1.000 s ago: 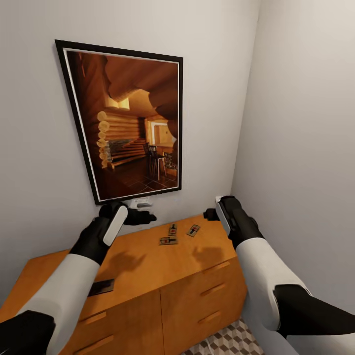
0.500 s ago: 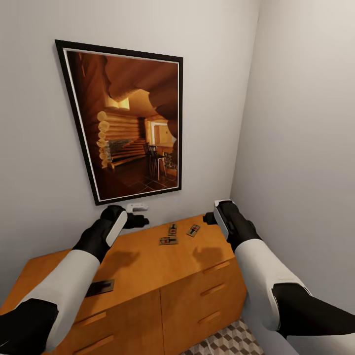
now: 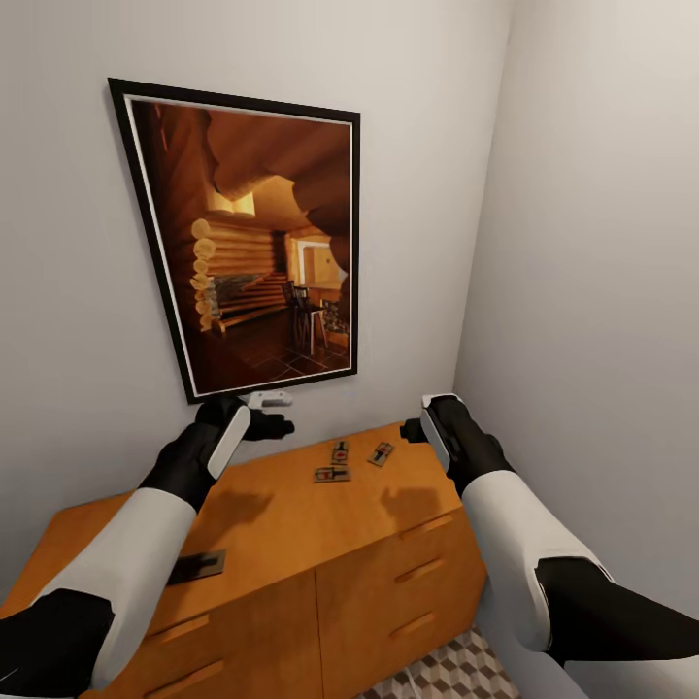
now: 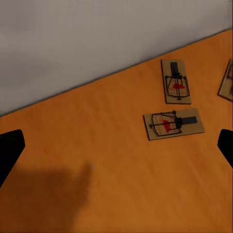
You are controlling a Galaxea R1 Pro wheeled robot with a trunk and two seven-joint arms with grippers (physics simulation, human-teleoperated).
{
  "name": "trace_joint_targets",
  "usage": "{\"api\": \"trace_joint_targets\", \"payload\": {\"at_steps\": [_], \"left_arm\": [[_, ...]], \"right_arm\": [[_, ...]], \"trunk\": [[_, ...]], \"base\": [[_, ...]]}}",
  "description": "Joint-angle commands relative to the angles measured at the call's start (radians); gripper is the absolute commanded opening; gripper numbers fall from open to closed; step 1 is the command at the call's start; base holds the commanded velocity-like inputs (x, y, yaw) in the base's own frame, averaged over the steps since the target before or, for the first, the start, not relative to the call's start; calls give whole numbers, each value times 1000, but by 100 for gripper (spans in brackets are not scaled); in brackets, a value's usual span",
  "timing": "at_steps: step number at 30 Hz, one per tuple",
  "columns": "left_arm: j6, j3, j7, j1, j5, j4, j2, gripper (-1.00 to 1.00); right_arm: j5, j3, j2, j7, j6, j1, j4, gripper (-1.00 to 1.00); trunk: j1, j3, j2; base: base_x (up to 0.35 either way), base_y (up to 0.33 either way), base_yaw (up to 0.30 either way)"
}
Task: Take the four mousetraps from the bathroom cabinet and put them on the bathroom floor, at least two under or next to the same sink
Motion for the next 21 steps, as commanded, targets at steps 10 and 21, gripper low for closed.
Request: {"api": "trace_joint_targets", "payload": {"at_steps": [10,21], "left_arm": [[20,-6,9,-1,10,-15,0,100],[20,-7,10,-1,14,-6,-4,100]], "right_arm": [[9,-5,1,4,5,0,-1,100],[8,-4,1,4,6,0,-1,100]], "trunk": [[0,-1,-1],[0,-1,-1]], "base": [[186,0,0],[72,0,0]]}}
